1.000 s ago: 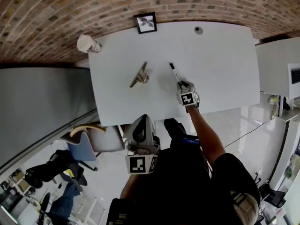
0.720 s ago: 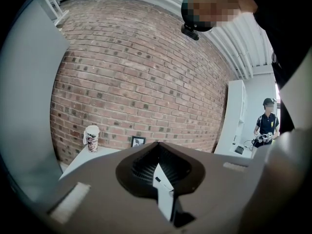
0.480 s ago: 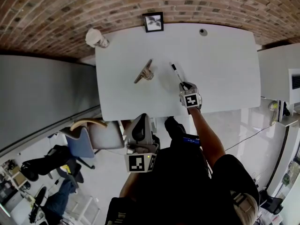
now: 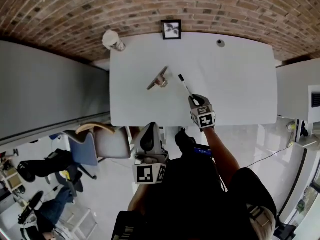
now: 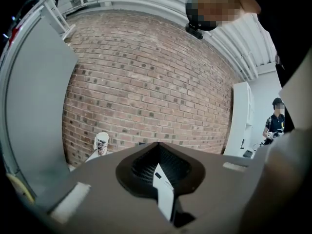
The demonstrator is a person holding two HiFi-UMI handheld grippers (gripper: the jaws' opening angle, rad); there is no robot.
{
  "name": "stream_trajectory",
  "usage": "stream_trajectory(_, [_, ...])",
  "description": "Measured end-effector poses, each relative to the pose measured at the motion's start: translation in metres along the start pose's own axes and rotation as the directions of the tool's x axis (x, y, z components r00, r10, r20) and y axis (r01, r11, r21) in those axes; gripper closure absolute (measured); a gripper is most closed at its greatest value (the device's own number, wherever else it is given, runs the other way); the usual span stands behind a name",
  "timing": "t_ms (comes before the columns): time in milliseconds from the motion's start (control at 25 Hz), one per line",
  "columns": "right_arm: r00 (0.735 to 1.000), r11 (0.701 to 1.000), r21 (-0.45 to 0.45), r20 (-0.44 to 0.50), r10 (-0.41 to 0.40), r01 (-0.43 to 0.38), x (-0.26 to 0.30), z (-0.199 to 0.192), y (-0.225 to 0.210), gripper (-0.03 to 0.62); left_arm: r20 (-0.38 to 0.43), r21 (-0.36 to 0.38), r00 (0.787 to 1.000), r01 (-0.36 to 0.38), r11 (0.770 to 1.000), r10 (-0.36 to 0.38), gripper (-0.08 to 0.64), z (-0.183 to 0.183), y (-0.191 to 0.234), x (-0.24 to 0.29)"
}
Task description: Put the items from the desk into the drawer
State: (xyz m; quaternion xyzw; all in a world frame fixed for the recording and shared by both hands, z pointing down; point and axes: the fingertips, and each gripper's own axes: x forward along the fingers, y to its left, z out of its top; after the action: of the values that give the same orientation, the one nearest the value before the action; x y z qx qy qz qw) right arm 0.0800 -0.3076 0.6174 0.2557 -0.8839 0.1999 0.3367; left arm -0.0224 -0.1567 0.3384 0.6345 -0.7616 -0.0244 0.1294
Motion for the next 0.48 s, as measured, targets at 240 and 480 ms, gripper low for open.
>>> stream_trajectory(240, [0.997, 0.994, -0.092, 0.036, 0.069, -0.065, -0.013, 0.015, 0.025, 0.522, 0.035, -0.001, 0.997, -0.067, 0.998, 0.067, 0.541, 0.004, 0.006, -0.016])
stream_trajectory(480, [0.994, 0.987, -0.136, 0.056, 0.097, -0.089, -0.025, 0.015, 0.062, 0.522, 0.073, -0.005, 0.993, -0.092, 0.996, 0.092, 0.541, 0.009, 0.024, -0.05])
